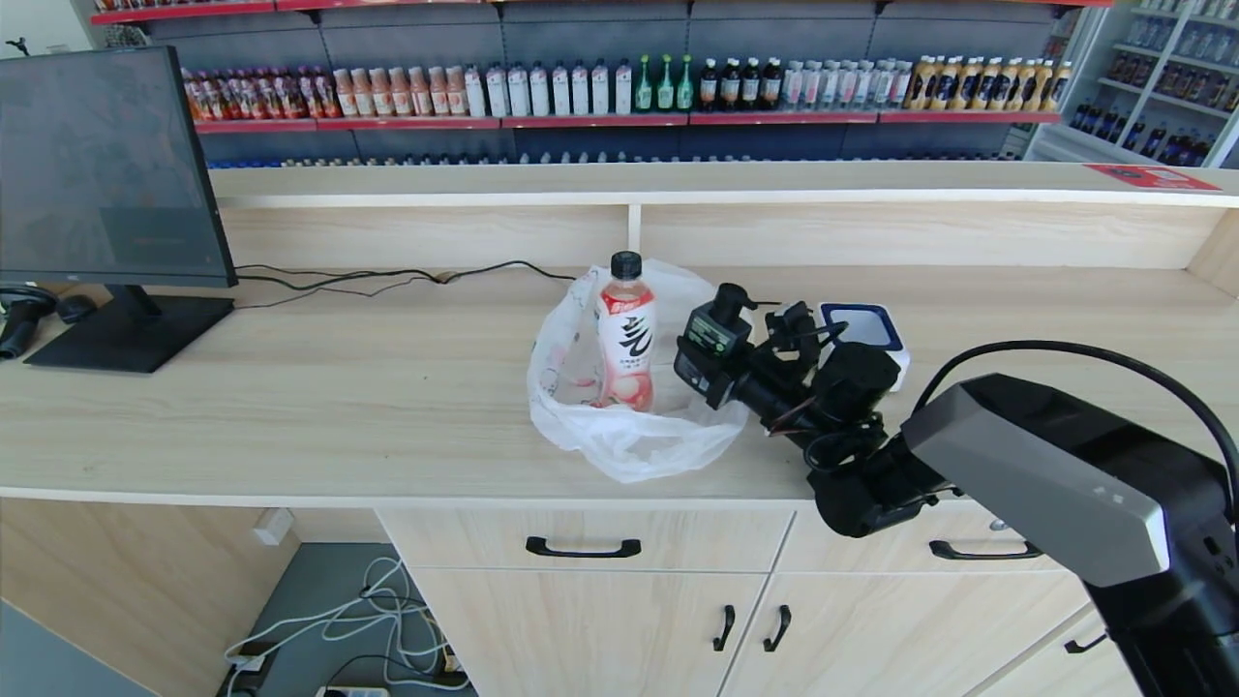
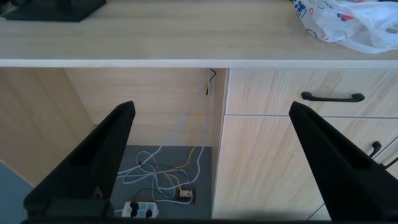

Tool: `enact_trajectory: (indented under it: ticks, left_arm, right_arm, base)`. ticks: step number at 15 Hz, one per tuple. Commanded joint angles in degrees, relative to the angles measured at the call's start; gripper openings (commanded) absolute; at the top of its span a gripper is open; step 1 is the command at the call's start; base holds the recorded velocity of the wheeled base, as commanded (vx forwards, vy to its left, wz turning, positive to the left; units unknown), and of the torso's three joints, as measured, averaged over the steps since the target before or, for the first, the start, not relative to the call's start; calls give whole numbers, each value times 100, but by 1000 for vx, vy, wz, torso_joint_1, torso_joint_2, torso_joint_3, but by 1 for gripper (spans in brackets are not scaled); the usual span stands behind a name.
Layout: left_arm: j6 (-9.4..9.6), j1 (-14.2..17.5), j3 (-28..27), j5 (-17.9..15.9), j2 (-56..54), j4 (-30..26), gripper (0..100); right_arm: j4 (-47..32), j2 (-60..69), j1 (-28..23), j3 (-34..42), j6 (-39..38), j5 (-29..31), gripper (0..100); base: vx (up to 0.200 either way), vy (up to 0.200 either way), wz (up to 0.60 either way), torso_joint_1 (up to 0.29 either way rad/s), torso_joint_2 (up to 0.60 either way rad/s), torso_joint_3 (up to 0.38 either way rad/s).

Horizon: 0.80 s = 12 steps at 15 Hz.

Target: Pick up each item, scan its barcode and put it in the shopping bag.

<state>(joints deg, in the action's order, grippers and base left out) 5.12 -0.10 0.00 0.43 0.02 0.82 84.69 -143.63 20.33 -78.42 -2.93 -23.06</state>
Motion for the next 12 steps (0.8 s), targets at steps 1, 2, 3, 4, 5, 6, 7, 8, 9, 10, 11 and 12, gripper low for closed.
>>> enact_trajectory:
  ticks: [1,2,3,4,5,6,7,8,9,10,11,12]
  left_arm:
    - [-2,1,0,1,-2,-3,100]
    - [-2,1,0,1,-2,-3,100]
    - [-2,1,0,1,-2,-3,100]
    - [-2,1,0,1,-2,-3,100]
    - [-2,1,0,1,-2,-3,100]
    - [-2,1,0,1,-2,-3,100]
    - [-2,1,0,1,-2,-3,100]
    - [-2,1,0,1,-2,-3,100]
    - [-2,1,0,1,-2,-3,100]
    - [-2,1,0,1,-2,-3,100]
    - [-2,1,0,1,-2,-3,100]
    - [-2,1,0,1,-2,-3,100]
  right_arm:
    - [21,19,-47,90,134,-75,0]
    - [13,37,-38,161,134,-84,0]
    - [-14,54,-38,187,143,-93,0]
    - [-23,54,-38,240,143,-93,0]
    - [-23,63,-29,284,143,-93,0]
    - [-31,107,-21,398,152,-111,0]
    - [-49,116,-3,451,187,-198,0]
    - [-66,98,14,477,354,-436,0]
    - [-146,98,23,477,380,-488,0]
    - [-198,90,23,486,433,-506,0]
    - [-260,90,23,459,442,-515,0]
    - [-321,107,23,451,442,-515,0]
  base:
    - [0,0,0,0,0,0]
    - [0,0,0,0,0,0]
    - [0,0,0,0,0,0]
    - [0,0,0,0,0,0]
    - [0,0,0,0,0,0]
    - [0,0,0,0,0,0]
    - [0,0,0,0,0,0]
    - [0,0,0,0,0,0]
    - [0,0,0,0,0,0]
    - [0,0,0,0,0,0]
    - [0,0,0,0,0,0]
    - [0,0,0,0,0,0]
